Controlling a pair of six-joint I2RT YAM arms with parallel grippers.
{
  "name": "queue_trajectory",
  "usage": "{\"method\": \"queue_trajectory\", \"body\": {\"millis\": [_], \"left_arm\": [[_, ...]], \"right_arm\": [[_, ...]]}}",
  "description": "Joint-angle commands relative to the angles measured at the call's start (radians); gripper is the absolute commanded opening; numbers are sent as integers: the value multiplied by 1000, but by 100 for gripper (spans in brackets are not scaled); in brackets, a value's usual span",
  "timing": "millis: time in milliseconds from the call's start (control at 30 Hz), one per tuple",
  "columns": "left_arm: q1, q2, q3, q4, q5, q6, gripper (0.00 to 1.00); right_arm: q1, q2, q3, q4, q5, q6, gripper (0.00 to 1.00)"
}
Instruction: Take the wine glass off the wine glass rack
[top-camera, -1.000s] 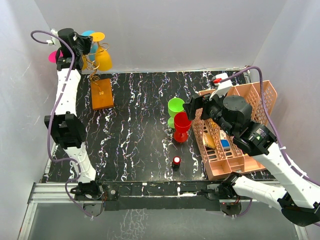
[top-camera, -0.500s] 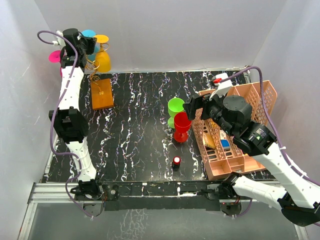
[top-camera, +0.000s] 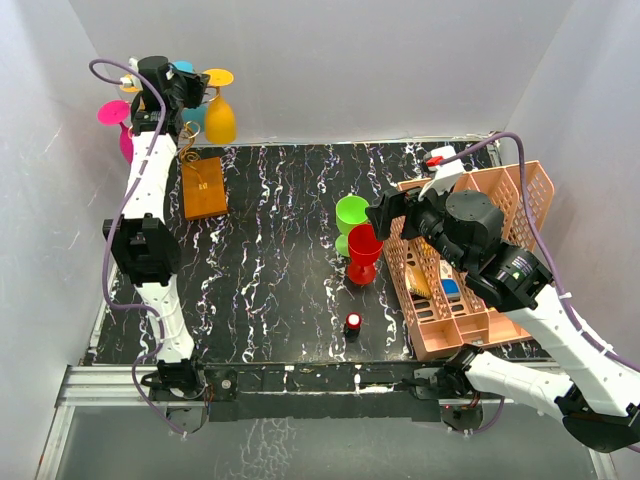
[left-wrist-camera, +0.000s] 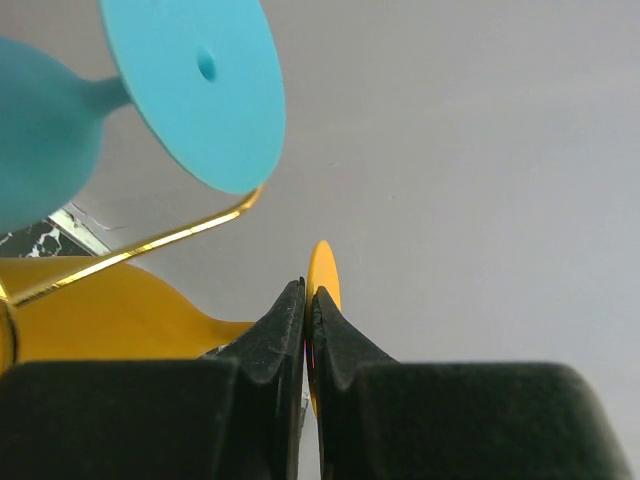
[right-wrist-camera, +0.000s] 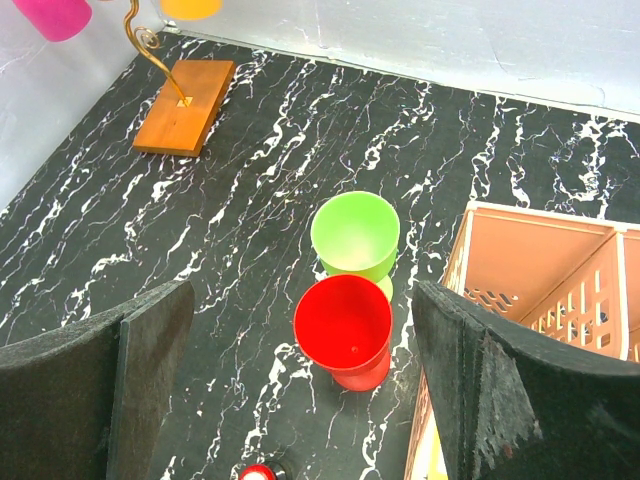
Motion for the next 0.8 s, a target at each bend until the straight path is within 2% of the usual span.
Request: {"method": "queue_trajectory", "body": {"millis": [0,233,433,600,767], "left_arm": [[-15,-78,18,47,45,1,0],[-31,-116,-20,86,131,-10,0],[-44,-165,-83,181,297,-5,0],[-52,-235,-192,330,481,-53,0],[-71,-354,-368,526,613,-126,0]], "right_arm": [[5,-15,5,55,3,10,99],[5,-14,1,55,-11,26,99],[5,-3,-4,63,-42,52,99],[4,15,-12,86,-90,97,99],[4,75,-5,136,-167,184,99]]}}
